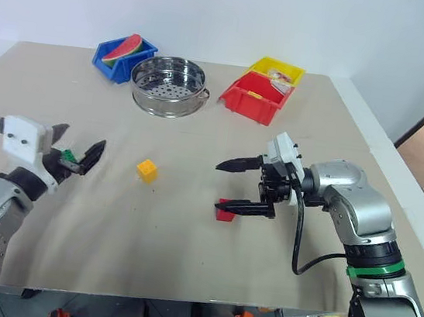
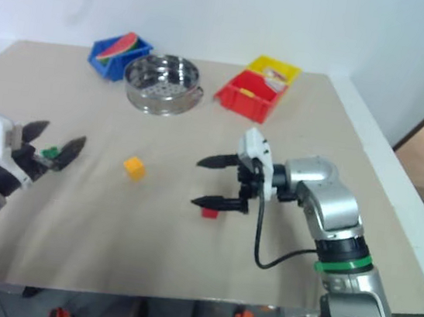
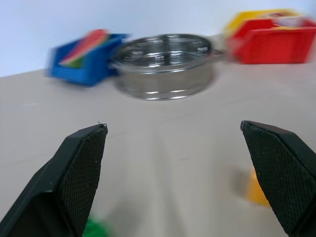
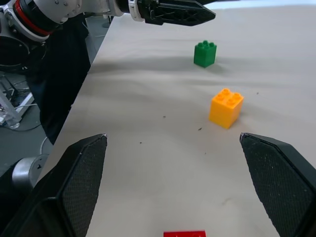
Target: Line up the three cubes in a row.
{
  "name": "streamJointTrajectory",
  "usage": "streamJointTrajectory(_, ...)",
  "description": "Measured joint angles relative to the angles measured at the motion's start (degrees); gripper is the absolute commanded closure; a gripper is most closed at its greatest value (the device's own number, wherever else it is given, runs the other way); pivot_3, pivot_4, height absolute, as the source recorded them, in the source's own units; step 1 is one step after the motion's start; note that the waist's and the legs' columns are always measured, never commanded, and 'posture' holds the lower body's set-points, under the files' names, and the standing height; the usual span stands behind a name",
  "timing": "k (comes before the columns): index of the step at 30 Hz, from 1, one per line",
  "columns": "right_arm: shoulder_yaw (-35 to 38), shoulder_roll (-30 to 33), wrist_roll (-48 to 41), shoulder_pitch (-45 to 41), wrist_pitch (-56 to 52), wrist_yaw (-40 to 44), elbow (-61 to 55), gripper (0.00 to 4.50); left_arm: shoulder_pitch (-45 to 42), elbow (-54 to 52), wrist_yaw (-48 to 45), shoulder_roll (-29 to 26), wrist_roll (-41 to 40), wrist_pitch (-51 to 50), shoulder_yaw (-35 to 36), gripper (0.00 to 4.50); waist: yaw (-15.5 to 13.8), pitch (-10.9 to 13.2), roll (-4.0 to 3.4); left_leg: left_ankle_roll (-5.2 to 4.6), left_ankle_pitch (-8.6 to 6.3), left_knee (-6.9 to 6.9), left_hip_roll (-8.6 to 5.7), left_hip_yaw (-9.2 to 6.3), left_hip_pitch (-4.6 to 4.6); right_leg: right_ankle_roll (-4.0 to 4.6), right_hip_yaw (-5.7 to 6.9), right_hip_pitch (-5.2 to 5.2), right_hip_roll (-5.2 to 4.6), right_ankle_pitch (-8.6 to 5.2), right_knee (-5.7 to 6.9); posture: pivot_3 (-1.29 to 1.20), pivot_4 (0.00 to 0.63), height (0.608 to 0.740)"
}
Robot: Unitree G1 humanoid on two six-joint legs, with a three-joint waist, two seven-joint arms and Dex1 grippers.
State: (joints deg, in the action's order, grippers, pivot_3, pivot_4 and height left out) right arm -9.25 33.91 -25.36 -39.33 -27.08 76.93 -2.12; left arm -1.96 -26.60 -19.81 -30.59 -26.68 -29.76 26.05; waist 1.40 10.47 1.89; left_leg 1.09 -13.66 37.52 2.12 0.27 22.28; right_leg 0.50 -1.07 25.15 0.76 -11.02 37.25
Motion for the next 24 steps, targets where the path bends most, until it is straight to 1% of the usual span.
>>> streamJointTrajectory(2, -0.01, -0.42, 0.2, 0.0, 1.16, -0.79, 0.02, 0.03, -0.07, 2.93, 1.93, -0.64, 1.92, 0.8, 2.62, 0.0, -0.01, 0.0, 0.0, 0.0, 0.0, 0.0, 0.01, -0.02, 0.0, 0.03, 0.03, 0.01, 0.01, 0.01, 0.0, 0.0, 0.15, 0.74)
streamJointTrajectory(5, -0.02, -0.57, 1.01, -0.02, 3.24, -1.21, 0.33, 0.03, -0.38, 6.2, 4.7, -0.49, 2.05, 0.63, 6.48, 0.0, -0.03, 0.0, 0.0, 0.0, 0.0, 0.0, 0.02, -0.04, 0.02, 0.03, 0.06, 0.01, 0.01, 0.01, 0.0, 0.0, 0.15, 0.74)
streamJointTrajectory(7, -0.02, -0.58, 1.41, -0.07, 4.39, -1.27, 1.21, 0.03, -0.47, 6.55, 6.7, 0.48, 2.79, 0.63, 6.99, 0.0, -0.08, 0.0, 0.01, 0.0, 0.0, 0.0, -0.01, -0.01, 0.03, 0.03, 0.04, 0.0, -0.04, 0.02, 0.0, 0.0, 0.15, 0.74)
streamJointTrajectory(9, -0.04, -0.61, 1.99, -0.12, 5.21, -1.34, 1.79, 0.03, -0.56, 6.52, 8.56, 1.83, 3.87, 0.53, 5.87, 0.0, -0.12, -0.01, 0.01, 0.01, 0.0, 0.01, -0.04, 0.02, 0.04, 0.0, 0.0, 0.0, -0.07, 0.03, -0.01, 0.0, 0.15, 0.74)
streamJointTrajectory(11, -0.05, -0.61, 2.4, -0.18, 6.05, -1.46, 2.14, 0.03, -1.24, 6.48, 11.5, 4.55, 4.85, 0.1, 4.57, 0.0, -0.17, -0.02, 0.03, 0.01, 0.01, 0.03, -0.08, 0.03, 0.06, -0.04, -0.01, -0.01, -0.11, 0.05, -0.02, 0.0, 0.15, 0.74)
streamJointTrajectory(17, -0.05, -0.14, 3.22, -0.16, 7.52, -1.86, 2.39, 0.03, -2.35, 6.43, 18.37, 10.22, 7.95, -0.79, 0.83, 0.0, -0.17, -0.03, 0.1, 0.01, 0.01, 0.03, -0.07, 0.01, 0.04, -0.02, -0.01, -0.01, -0.08, 0.07, -0.02, 0.0, 0.15, 0.74)
streamJointTrajectory(19, -0.04, 0.02, 3.21, -0.17, 7.56, -1.97, 2.4, 0.03, -3.35, 6.41, 21.36, 13.12, 8.76, -1.94, -0.52, 0.0, -0.18, -0.05, 0.12, 0.02, 0.01, 0.03, -0.06, 0.0, 0.03, -0.01, -0.02, -0.03, -0.07, 0.09, -0.02, 0.0, 0.15, 0.74)
streamJointTrajectory(24, 0.02, 0.11, 2.51, -0.17, 6.48, -2.16, 2.37, 0.03, -4.13, 6.42, 23.71, 14.53, 10.79, -3.23, -3.89, 0.0, -0.12, -0.05, 0.13, 0.02, 0.01, 0.03, -0.02, -0.02, 0.02, 0.02, -0.02, -0.02, -0.01, 0.1, -0.01, 0.0, 0.15, 0.74)
